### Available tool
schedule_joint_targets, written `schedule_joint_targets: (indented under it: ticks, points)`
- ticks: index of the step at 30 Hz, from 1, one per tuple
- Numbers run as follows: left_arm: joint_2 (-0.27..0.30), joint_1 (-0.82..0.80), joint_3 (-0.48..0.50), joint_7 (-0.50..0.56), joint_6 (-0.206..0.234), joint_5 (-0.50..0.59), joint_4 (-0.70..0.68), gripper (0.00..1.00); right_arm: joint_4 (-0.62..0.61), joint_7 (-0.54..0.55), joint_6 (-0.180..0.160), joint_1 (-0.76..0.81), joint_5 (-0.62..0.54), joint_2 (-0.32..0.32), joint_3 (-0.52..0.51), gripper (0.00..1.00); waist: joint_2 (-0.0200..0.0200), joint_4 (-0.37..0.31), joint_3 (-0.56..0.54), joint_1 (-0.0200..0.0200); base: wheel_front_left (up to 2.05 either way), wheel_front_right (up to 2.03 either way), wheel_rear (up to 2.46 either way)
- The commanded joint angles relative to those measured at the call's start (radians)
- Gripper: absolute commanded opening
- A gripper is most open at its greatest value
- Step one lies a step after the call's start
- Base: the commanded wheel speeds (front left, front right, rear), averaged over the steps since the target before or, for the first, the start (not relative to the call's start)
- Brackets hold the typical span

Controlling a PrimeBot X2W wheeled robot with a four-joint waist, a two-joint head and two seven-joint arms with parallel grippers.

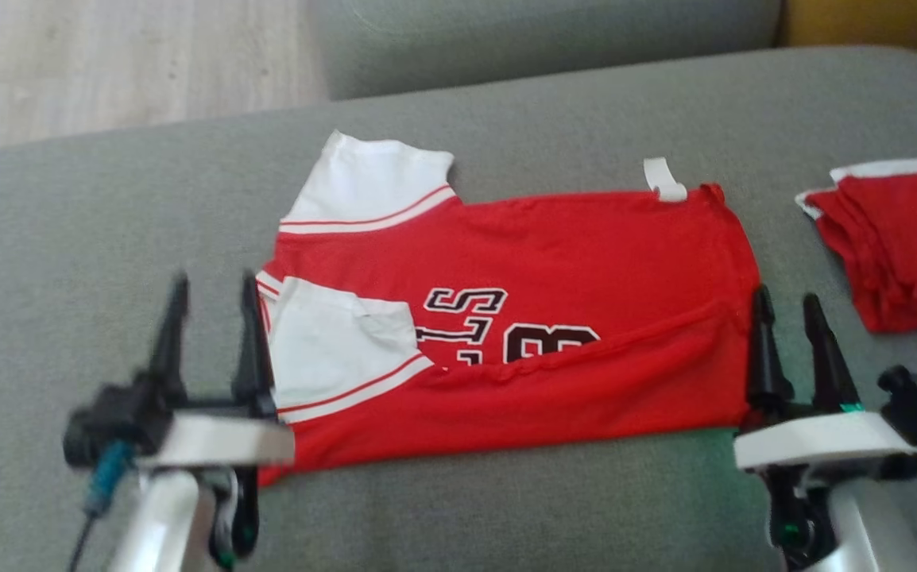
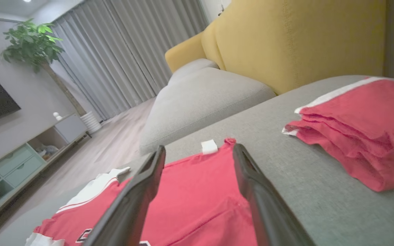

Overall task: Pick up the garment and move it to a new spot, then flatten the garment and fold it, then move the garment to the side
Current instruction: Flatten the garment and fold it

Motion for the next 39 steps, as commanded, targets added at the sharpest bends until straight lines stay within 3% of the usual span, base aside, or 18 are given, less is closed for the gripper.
schedule_joint_targets:
  ticks: [1, 7, 11, 19, 27, 39]
  points:
    - [-0.005, -0.063, 0.062, -0.011, -0.017, 0.017, -0.092, 1.00, -0.053, -0.024, -0.001, -0.050, 0.001, -0.006, 0.051, 1.00, 0.0000, -0.024, 0.031, -0.0001, 0.00, 0.00, 0.00]
    - [-0.001, -0.130, 0.090, -0.012, -0.073, 0.052, -0.143, 1.00, -0.067, -0.040, -0.001, -0.084, -0.004, -0.006, 0.093, 1.00, 0.0000, -0.071, 0.080, -0.0001, 0.00, 0.00, 0.00]
    - [0.045, -0.251, 0.090, 0.000, -0.106, 0.079, -0.085, 1.00, -0.071, -0.043, -0.001, -0.115, 0.005, -0.006, 0.119, 1.00, 0.0000, -0.113, 0.121, -0.0001, 0.00, 0.00, 0.00]
    - [0.206, -0.551, 0.013, 0.286, -0.183, 0.059, 0.165, 1.00, -0.106, -0.044, -0.001, -0.165, 0.033, -0.006, 0.151, 1.00, 0.0000, -0.189, 0.216, -0.0001, 0.00, 0.00, 0.00]
    - [0.361, -0.798, -0.163, 0.534, -0.190, -0.087, 0.345, 1.00, -0.132, -0.044, -0.001, -0.199, 0.073, -0.006, 0.184, 1.00, 0.0000, -0.238, 0.316, -0.0001, 0.00, 0.00, 0.00]
    - [0.441, -0.937, -0.280, 0.665, -0.191, -0.232, 0.547, 1.00, -0.167, -0.044, -0.001, -0.208, 0.118, -0.006, 0.229, 1.00, 0.0000, -0.306, 0.385, -0.0001, 0.00, 0.00, 0.00]
